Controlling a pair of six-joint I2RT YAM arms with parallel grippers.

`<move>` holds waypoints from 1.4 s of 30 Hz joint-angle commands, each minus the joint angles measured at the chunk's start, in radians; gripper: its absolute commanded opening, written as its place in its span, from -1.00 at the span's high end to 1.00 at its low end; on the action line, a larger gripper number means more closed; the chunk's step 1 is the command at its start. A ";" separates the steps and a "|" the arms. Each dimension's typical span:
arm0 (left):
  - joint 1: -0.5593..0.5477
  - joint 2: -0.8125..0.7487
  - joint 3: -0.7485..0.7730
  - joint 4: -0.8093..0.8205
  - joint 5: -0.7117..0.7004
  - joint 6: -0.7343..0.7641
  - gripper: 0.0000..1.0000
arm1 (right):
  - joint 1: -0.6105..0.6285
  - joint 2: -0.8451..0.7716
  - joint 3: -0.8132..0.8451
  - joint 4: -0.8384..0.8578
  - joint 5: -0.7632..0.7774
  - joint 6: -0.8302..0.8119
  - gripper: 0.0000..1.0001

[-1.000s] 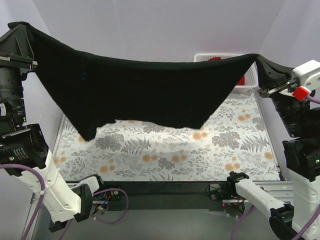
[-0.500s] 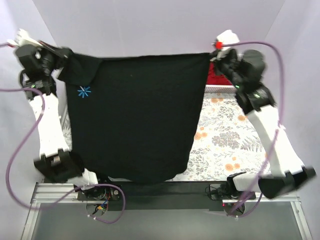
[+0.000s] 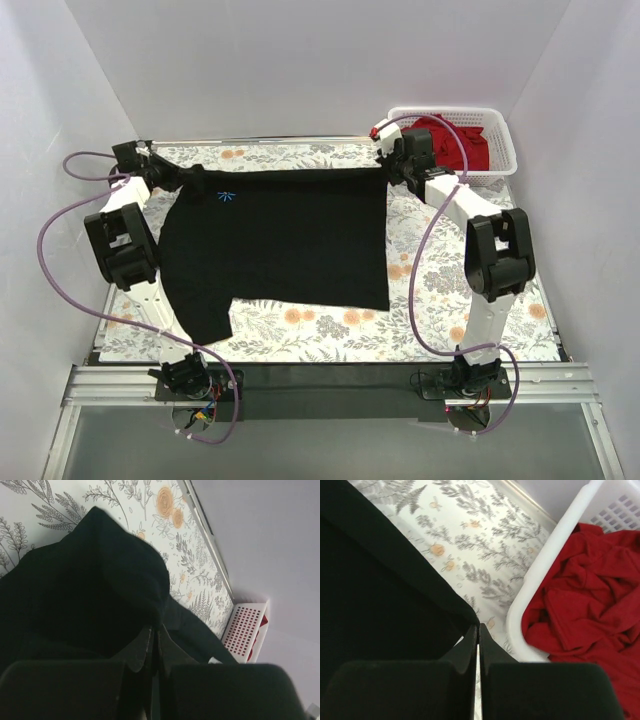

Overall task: Fold and stack the t-shirts
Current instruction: Flatten the tshirt out

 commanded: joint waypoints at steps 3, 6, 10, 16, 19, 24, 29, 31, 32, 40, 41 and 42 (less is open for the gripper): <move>-0.016 0.045 0.087 0.089 0.077 -0.041 0.98 | -0.025 0.088 0.156 0.145 0.019 -0.045 0.97; -0.020 0.078 0.112 0.101 0.087 -0.060 0.97 | -0.033 0.127 0.198 0.145 0.007 -0.043 0.97; -0.022 0.069 0.115 0.104 0.104 -0.064 0.95 | -0.034 0.138 0.211 0.145 0.001 -0.034 0.97; -0.022 -0.056 0.051 0.089 0.090 -0.039 0.94 | -0.037 0.114 0.187 0.144 0.001 -0.023 0.97; -0.022 -0.120 0.015 0.063 0.083 -0.027 0.94 | -0.040 0.097 0.167 0.145 0.001 -0.022 0.97; -0.020 -0.198 -0.067 0.045 0.022 0.015 0.94 | -0.040 0.091 0.153 0.145 -0.019 -0.014 0.97; -0.020 -0.194 -0.118 0.035 0.000 0.048 0.94 | -0.040 0.086 0.147 0.145 -0.040 -0.005 0.97; -0.022 -0.153 -0.112 0.041 -0.026 0.062 0.92 | -0.042 0.095 0.150 0.145 -0.048 0.000 0.97; -0.022 -0.130 -0.094 0.045 -0.032 0.065 0.92 | -0.042 0.098 0.155 0.145 -0.051 0.001 0.97; -0.023 0.070 0.073 0.098 -0.012 0.097 0.75 | -0.042 0.147 0.179 0.145 -0.043 0.006 0.97; -0.025 0.094 0.086 0.112 -0.020 0.097 0.67 | -0.042 0.152 0.182 0.145 -0.040 0.007 0.97; -0.026 0.105 0.106 0.129 -0.023 0.101 0.58 | -0.042 0.160 0.188 0.145 -0.039 0.010 0.97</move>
